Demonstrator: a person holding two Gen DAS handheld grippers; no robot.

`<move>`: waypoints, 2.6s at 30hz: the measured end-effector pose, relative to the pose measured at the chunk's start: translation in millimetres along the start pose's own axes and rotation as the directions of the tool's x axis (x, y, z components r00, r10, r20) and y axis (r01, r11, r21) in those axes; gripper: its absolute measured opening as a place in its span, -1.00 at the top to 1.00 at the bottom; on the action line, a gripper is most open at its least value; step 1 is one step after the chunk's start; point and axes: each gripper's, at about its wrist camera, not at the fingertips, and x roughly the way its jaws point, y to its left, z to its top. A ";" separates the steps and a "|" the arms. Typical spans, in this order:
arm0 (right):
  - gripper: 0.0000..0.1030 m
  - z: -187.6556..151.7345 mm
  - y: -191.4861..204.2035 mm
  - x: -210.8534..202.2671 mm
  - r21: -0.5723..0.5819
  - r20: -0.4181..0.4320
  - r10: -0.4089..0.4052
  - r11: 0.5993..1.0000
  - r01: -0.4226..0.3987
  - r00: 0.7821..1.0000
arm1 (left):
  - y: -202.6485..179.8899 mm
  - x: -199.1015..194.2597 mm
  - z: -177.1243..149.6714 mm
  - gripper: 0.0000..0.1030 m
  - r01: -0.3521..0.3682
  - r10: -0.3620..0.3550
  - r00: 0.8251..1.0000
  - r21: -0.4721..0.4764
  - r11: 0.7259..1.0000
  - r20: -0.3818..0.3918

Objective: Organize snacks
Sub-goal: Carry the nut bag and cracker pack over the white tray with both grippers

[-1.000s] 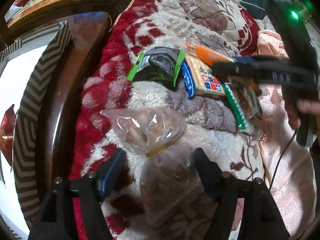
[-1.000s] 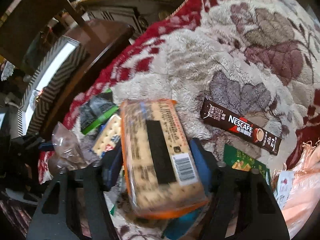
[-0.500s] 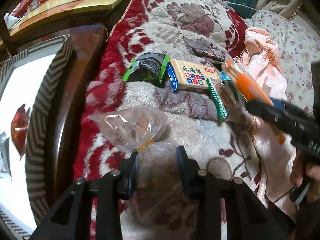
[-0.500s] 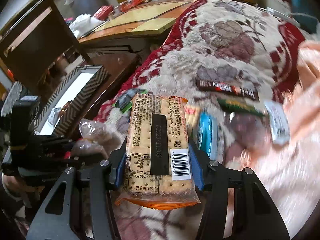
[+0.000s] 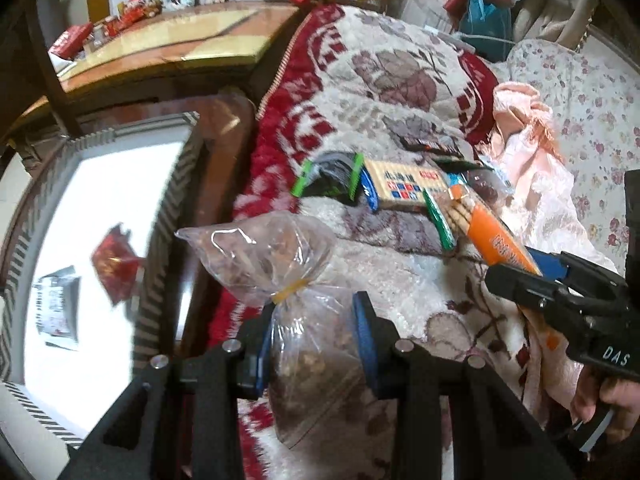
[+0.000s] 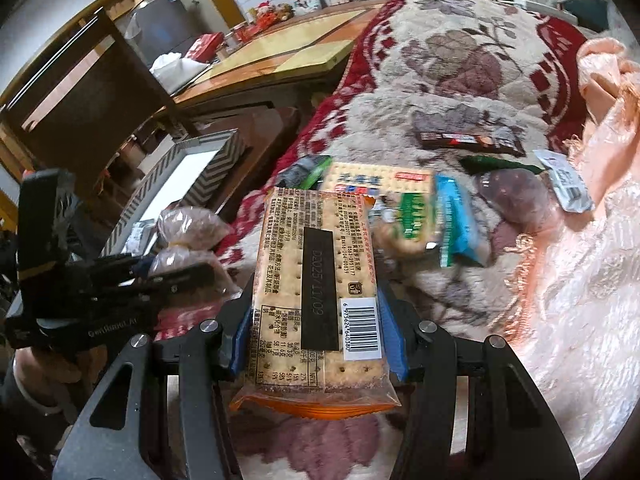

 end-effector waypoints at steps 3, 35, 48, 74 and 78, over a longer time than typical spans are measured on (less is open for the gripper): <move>-0.02 1.8 15.2 -1.3 -0.022 0.015 0.005 1.000 -0.005 1.000 | 8.6 -9.7 0.0 0.26 -0.021 0.021 1.000 -0.008 1.000 0.022; -0.02 35.3 123.9 52.8 -0.189 -0.060 0.102 0.976 -0.112 0.993 | 133.9 -54.7 -15.5 0.26 -0.203 0.229 0.968 -0.220 0.954 0.100; -0.02 62.0 178.6 92.4 -0.275 -0.114 0.132 0.948 -0.159 0.985 | 171.0 -52.8 -29.4 0.26 -0.225 0.255 0.964 -0.288 0.931 0.073; -0.02 104.3 220.2 181.6 -0.335 -0.181 0.064 0.934 -0.122 0.982 | 194.8 -29.1 -25.9 0.27 -0.203 0.229 0.973 -0.335 0.920 0.041; -0.02 109.5 223.0 194.1 -0.318 -0.190 0.051 0.942 -0.111 0.981 | 196.9 -24.7 -25.0 0.27 -0.204 0.228 0.973 -0.349 0.915 0.030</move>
